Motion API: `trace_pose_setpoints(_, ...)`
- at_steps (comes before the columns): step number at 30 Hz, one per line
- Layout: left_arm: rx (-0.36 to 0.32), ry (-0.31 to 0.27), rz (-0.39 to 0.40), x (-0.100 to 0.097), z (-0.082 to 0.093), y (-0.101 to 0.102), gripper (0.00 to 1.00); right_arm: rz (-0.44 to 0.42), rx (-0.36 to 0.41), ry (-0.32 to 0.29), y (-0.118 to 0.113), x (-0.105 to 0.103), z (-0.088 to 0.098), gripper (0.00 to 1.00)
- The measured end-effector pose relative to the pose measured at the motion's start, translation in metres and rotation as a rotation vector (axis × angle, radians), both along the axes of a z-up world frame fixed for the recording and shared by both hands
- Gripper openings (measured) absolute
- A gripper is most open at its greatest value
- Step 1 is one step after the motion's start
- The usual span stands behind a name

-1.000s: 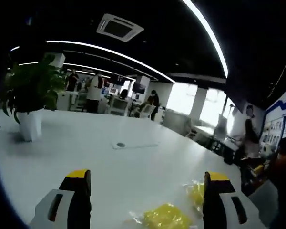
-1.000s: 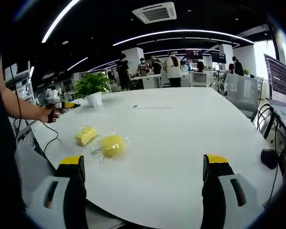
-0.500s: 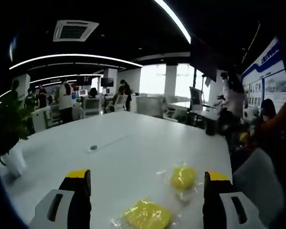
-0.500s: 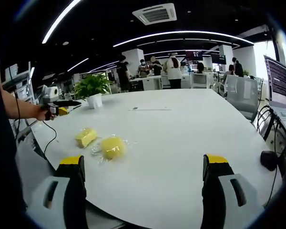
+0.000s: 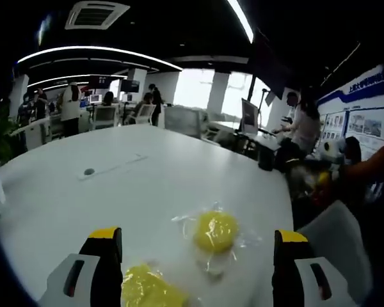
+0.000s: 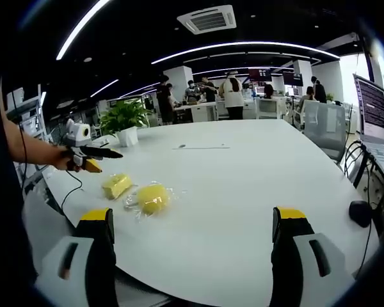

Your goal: Compare the silicone blocks by pressing each to a similar depth, holding the contact briefly, and releasing to observe deformation and rebound differences across the visible hardness samples.

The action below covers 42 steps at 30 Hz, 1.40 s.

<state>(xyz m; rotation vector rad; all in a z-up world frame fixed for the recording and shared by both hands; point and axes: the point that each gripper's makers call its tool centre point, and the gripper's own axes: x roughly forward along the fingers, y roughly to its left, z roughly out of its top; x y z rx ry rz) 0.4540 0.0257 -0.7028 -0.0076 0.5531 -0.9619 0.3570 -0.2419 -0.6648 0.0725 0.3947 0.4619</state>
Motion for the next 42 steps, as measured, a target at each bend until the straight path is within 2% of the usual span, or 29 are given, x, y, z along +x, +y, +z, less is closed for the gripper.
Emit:
trace_pose_setpoints(2, 0.006, 0.066, -0.012, -0.007, -0.012, -0.007, 1.00, -0.001, 0.003, -0.002, 0.000, 0.000, 0.001, 0.97)
trace_pose_setpoints(5, 0.002, 0.112, -0.026, -0.012, -0.023, -0.017, 0.94, -0.001, 0.005, -0.007, 0.001, 0.000, 0.004, 0.97)
trace_pose_setpoints(8, 0.036, 0.143, -0.037, -0.016, -0.038, -0.024, 0.91, -0.002, 0.005, -0.003, 0.001, -0.001, 0.003, 0.97)
trace_pose_setpoints(9, 0.060, 0.186, -0.048, -0.021, -0.046, -0.026, 0.87, -0.004, 0.006, -0.005, 0.001, -0.001, 0.004, 0.97)
trace_pose_setpoints(10, 0.074, 0.188, -0.049, -0.020, -0.051, -0.027, 0.84, -0.005, 0.005, -0.005, 0.000, -0.001, 0.004, 0.97)
trace_pose_setpoints(12, 0.072, 0.209, -0.045, -0.020, -0.058, -0.029, 0.81, -0.011, 0.005, -0.005, 0.000, -0.001, 0.005, 0.97)
trace_pose_setpoints(13, 0.072, 0.242, -0.033, -0.021, -0.061, -0.028, 0.80, -0.013, 0.007, -0.004, -0.001, -0.001, 0.005, 0.97)
trace_pose_setpoints(15, -0.006, 0.304, -0.003, -0.021, -0.059, -0.032, 0.72, -0.017, 0.008, 0.003, -0.002, -0.002, 0.001, 0.97)
trace_pose_setpoints(17, -0.035, 0.362, 0.034, -0.019, -0.063, -0.031, 0.70, -0.017, 0.010, 0.011, -0.001, -0.004, -0.001, 0.97)
trace_pose_setpoints(20, -0.029, 0.380, 0.032, -0.018, -0.067, -0.032, 0.63, -0.017, 0.004, 0.015, -0.001, -0.004, -0.002, 0.97)
trace_pose_setpoints(22, -0.019, 0.375, 0.022, -0.019, -0.069, -0.036, 0.63, -0.020, 0.004, 0.015, -0.001, -0.004, -0.002, 0.97)
trace_pose_setpoints(24, 0.006, 0.411, -0.007, -0.026, -0.074, -0.039, 0.60, -0.022, 0.005, 0.018, -0.001, -0.004, -0.003, 0.97)
trace_pose_setpoints(26, 0.018, 0.416, -0.019, -0.027, -0.077, -0.042, 0.56, -0.021, 0.006, 0.021, 0.000, -0.004, -0.005, 0.97)
trace_pose_setpoints(30, 0.002, 0.460, -0.021, -0.028, -0.077, -0.046, 0.53, -0.021, 0.009, 0.028, 0.001, -0.003, -0.007, 0.97)
trace_pose_setpoints(35, 0.029, 0.477, -0.032, -0.029, -0.082, -0.048, 0.47, -0.020, 0.009, 0.018, 0.003, -0.001, -0.005, 0.97)
trace_pose_setpoints(38, 0.047, 0.466, -0.037, -0.029, -0.084, -0.049, 0.46, -0.019, 0.005, 0.021, 0.002, -0.002, -0.006, 0.97)
trace_pose_setpoints(42, 0.106, 0.473, -0.054, -0.035, -0.091, -0.046, 0.32, -0.023, 0.008, 0.022, 0.001, -0.003, -0.006, 0.97)
